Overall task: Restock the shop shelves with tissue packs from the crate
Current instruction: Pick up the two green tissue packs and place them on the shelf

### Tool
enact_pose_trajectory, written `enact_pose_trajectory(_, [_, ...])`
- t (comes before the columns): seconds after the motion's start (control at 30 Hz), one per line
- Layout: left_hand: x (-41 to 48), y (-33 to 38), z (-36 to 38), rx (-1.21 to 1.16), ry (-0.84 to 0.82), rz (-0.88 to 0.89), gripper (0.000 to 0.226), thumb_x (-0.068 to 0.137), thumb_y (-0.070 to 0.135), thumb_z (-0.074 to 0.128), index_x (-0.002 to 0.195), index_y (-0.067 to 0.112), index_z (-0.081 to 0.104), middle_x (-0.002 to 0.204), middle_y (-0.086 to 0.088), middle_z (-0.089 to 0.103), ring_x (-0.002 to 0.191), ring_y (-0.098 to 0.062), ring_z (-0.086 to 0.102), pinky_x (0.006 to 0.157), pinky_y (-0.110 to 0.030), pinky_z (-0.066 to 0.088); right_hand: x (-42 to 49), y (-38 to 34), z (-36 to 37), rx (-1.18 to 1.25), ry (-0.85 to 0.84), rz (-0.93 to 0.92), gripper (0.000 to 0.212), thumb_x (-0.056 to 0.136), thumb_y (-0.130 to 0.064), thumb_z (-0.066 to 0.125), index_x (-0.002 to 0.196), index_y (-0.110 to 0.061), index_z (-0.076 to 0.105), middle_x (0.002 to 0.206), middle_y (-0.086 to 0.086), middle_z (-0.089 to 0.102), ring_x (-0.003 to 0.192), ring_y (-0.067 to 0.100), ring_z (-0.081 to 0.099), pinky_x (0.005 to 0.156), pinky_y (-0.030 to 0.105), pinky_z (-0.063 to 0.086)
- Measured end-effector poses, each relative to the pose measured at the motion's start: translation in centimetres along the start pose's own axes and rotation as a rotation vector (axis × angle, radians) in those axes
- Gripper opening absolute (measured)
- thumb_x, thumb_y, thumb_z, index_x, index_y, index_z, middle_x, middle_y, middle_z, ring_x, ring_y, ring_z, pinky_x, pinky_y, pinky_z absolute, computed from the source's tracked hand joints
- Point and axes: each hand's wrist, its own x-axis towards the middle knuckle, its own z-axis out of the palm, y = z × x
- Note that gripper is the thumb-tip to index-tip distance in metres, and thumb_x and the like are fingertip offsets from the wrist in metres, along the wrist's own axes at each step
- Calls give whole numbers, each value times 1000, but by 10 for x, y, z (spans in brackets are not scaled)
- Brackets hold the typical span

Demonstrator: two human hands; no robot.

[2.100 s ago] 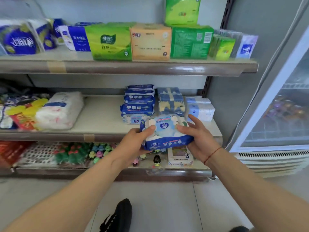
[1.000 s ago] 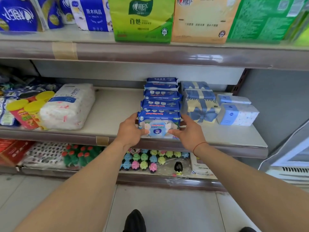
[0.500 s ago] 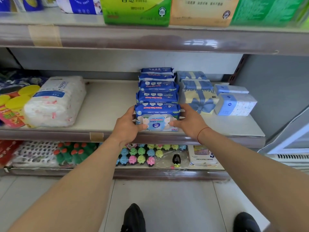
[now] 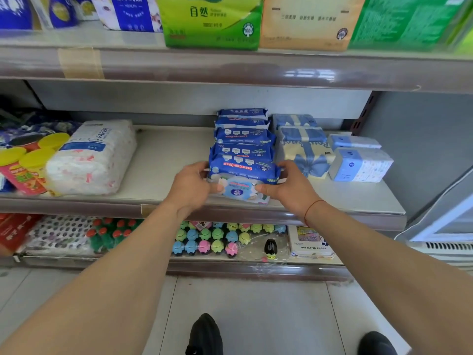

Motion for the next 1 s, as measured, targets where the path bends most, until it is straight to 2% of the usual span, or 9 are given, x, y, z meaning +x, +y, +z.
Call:
enact_pose_trajectory(0.1, [-11, 35, -13, -312, 20, 79, 52, 79, -4, 81, 125, 16, 66, 117, 3, 69, 94, -9, 71, 70, -16, 57, -3, -12, 2, 185, -111, 6, 87, 71, -21, 93, 142, -27, 43, 125, -7, 65, 103, 14, 73, 86, 38, 63])
enact_pose_trajectory(0.23, [-22, 54, -11, -504, 74, 128, 82, 72, 16, 90, 142, 19, 47, 130, 3, 58, 104, -12, 68, 83, -30, 61, -13, -20, 23, 658, -203, 197, 61, 85, -11, 80, 138, -14, 51, 130, 11, 70, 110, 26, 73, 89, 42, 62])
enact_pose_trajectory(0.33, [-33, 48, -8, -315, -110, 33, 86, 65, 36, 92, 139, 22, 50, 128, 4, 67, 105, -16, 72, 93, -43, 59, -18, -24, 35, 886, -320, 202, 48, 94, -8, 70, 138, -14, 55, 134, 8, 68, 122, 25, 67, 98, 46, 57])
enact_pose_trajectory(0.43, [-34, 39, -12, -369, -106, 35, 73, 74, 23, 90, 138, 22, 55, 126, 4, 68, 99, -17, 75, 77, -38, 63, -15, -30, 22, 553, -410, 167, 63, 87, -18, 80, 143, -25, 53, 137, -3, 66, 128, 18, 61, 106, 49, 51])
enact_pose_trajectory(0.53, [-28, 26, -20, -222, 25, 138, 70, 71, 18, 93, 133, 22, 60, 127, 2, 64, 104, -17, 72, 82, -28, 62, -9, -39, -7, 475, -207, 51, 100, 67, -22, 94, 151, -34, 41, 139, -1, 56, 124, 20, 61, 102, 43, 52])
enact_pose_trajectory(0.6, [-24, 18, -21, 153, 103, 281, 77, 69, 20, 94, 137, 25, 59, 129, 4, 53, 112, -11, 61, 88, -12, 54, -7, -42, -20, 357, -129, -64, 93, 67, -25, 92, 147, -39, 46, 136, -4, 54, 116, 19, 65, 93, 37, 58])
enact_pose_trajectory(0.7, [-25, 10, -5, 472, 112, 430, 79, 76, 24, 89, 146, 26, 53, 139, 2, 44, 127, -20, 44, 106, -32, 49, -6, -28, -14, 76, -130, -85, 69, 79, -19, 86, 141, -27, 55, 128, -2, 61, 113, 20, 67, 89, 29, 60])
enact_pose_trajectory(0.8, [-25, 4, 14, 445, 160, 412, 77, 80, 23, 87, 147, 24, 49, 147, -2, 33, 136, -21, 38, 115, -34, 41, -6, -4, -2, -93, -8, -45, 52, 90, -19, 77, 137, -15, 56, 120, 1, 63, 109, 22, 66, 83, 20, 53])
enact_pose_trajectory(1.0, [-18, 8, 28, 328, 204, 206, 82, 79, 30, 87, 147, 19, 41, 144, -7, 46, 125, -21, 53, 95, -28, 45, 0, 14, 2, -120, -40, -11, 60, 84, -23, 84, 133, -21, 51, 113, -5, 67, 100, 18, 70, 93, 41, 57])
